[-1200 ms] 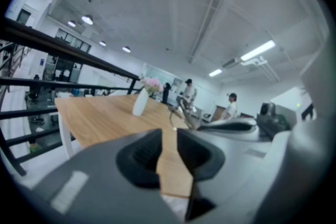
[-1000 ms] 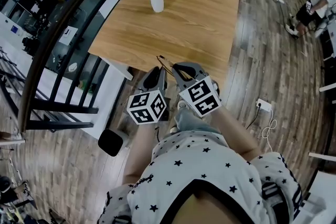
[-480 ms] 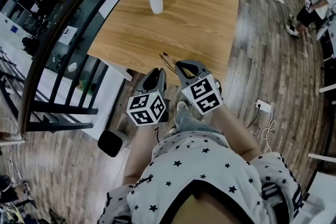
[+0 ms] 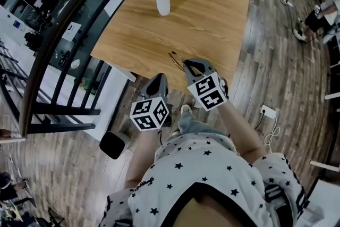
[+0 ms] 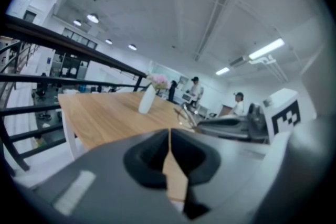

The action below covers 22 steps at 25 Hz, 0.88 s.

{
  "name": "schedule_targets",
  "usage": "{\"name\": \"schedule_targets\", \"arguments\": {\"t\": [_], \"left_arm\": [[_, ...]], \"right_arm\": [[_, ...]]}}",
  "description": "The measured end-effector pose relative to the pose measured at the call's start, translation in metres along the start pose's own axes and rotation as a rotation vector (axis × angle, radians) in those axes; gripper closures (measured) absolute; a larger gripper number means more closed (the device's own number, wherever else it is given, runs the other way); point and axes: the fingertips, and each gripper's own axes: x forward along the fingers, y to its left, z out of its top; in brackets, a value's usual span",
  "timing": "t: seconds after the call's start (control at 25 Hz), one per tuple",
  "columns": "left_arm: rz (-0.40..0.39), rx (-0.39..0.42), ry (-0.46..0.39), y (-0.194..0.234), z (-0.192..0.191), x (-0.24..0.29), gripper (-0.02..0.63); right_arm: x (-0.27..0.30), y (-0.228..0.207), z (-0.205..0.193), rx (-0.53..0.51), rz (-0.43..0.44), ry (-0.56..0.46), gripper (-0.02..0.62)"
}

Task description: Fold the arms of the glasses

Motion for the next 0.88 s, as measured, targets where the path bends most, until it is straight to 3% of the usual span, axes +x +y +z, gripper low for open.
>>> {"name": "schedule_targets", "arguments": {"t": [0.88], "left_arm": [[0.06, -0.029, 0.061, 0.042, 0.003, 0.052, 0.6]], "right_arm": [[0.119, -0.042, -0.049, -0.198, 0.034, 0.191, 0.574]]}}
